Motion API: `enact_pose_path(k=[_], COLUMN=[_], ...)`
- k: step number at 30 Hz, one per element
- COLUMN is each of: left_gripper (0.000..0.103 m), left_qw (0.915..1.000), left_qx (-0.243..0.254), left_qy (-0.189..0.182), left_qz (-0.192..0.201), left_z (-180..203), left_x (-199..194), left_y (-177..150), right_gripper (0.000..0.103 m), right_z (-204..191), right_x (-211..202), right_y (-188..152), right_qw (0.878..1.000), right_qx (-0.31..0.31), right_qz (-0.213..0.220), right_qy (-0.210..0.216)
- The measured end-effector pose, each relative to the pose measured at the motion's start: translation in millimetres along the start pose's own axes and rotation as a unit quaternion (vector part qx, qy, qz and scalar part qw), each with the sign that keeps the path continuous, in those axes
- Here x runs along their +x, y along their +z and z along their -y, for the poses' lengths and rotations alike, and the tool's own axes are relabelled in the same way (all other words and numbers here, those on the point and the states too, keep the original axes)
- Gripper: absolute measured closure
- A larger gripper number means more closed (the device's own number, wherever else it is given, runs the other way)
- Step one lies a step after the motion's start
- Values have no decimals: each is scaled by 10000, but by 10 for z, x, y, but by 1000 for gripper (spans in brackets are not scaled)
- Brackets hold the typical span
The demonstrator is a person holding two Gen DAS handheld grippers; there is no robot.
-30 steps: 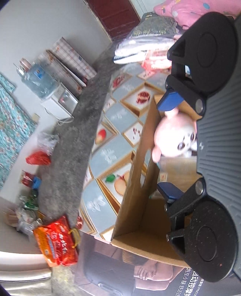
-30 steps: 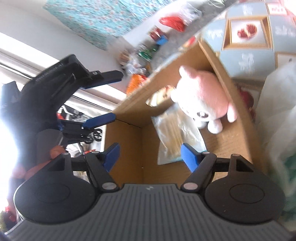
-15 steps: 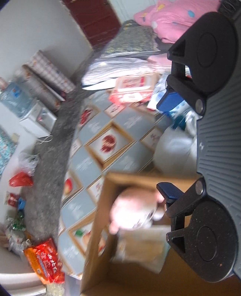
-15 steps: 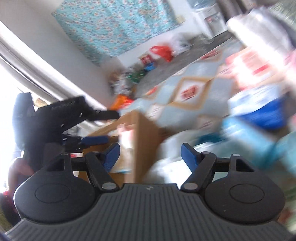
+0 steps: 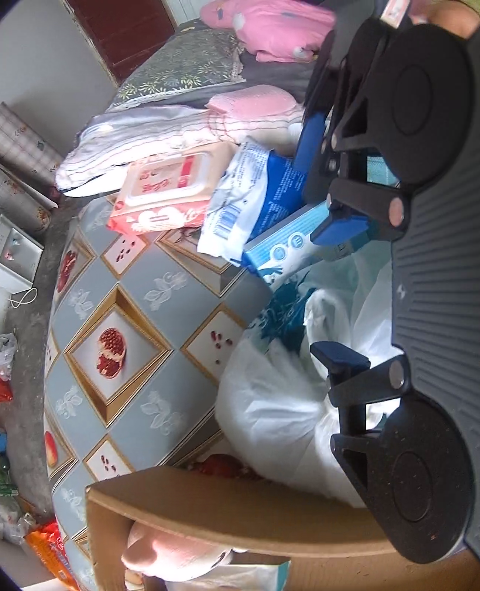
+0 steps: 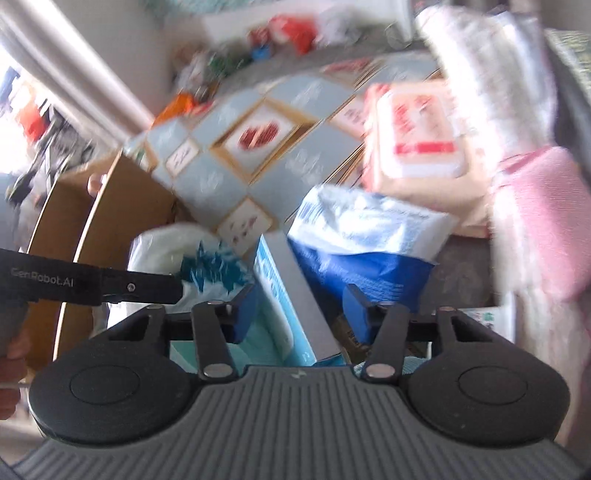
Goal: Organize soft objects
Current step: 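Grasp the blue-and-white bandage box with the right gripper and lift it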
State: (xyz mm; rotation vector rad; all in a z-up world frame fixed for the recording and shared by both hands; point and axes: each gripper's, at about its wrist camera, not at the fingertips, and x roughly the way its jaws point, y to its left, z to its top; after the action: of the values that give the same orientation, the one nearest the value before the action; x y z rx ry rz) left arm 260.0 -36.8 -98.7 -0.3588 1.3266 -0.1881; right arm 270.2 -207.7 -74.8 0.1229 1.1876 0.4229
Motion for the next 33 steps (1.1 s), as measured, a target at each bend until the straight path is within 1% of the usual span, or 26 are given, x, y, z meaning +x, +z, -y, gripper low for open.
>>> enact_pose_path(k=[2, 4, 6, 8, 9, 12, 13, 15, 17, 18, 23, 24, 26, 28, 30, 33], left_gripper=[49, 52, 54, 54, 54, 54, 54, 54, 54, 54, 54, 54, 54, 53, 47, 45], left_qw=[9999, 9999, 9999, 9999, 9999, 9998, 9997, 9996, 9996, 9996, 9996, 9996, 9995, 9992, 9991, 9991], left_qx=[79, 106, 92, 89, 84, 58, 65, 113, 155, 158, 148, 129, 69, 20, 9, 9], left_qy=[80, 102, 87, 59, 31, -86, -109, -137, -139, -147, -186, -198, -262, -325, -293, -249], left_qz=[38, 64, 75, 101, 120, 196, 207, 221, 199, 185, 163, 166, 179, 226, 296, 355], left_z=[42, 70, 73, 72, 69, 56, 56, 66, 72, 72, 58, 53, 38, 30, 36, 62], left_x=[17, 24, 35, 30, 18, -17, -25, -26, -14, -3, 20, 15, -9, -53, -98, -123], left_y=[-31, -45, -57, -58, -55, -46, -40, -33, -28, -28, -43, -42, -31, -12, 14, 61], right_gripper=[61, 67, 72, 87, 89, 89, 87, 86, 75, 74, 74, 75, 84, 85, 85, 85], right_z=[-61, -100, -106, -79, -48, 29, 33, 35, 30, 27, 4, -9, -40, -64, -42, 98], right_x=[82, 146, 209, 227, 231, 242, 239, 243, 267, 282, 440, 428, 355, 221, 72, -160], right_y=[13, 18, 44, 90, 112, 147, 155, 158, 150, 141, 93, 88, 96, 122, 163, 231], right_qw=[9995, 9986, 9981, 9981, 9983, 9985, 9984, 9983, 9978, 9978, 9961, 9965, 9970, 9979, 9988, 9988], right_qx=[-264, -400, -499, -509, -449, -257, -236, -215, -272, -300, -348, -364, -391, -362, -244, 143], right_qz=[-191, -334, -363, -360, -382, -443, -469, -511, -580, -585, -804, -751, -640, -456, -265, 83], right_qy=[58, 100, 41, 5, 31, 171, 194, 158, 150, 109, 112, 113, 191, 277, 321, 458])
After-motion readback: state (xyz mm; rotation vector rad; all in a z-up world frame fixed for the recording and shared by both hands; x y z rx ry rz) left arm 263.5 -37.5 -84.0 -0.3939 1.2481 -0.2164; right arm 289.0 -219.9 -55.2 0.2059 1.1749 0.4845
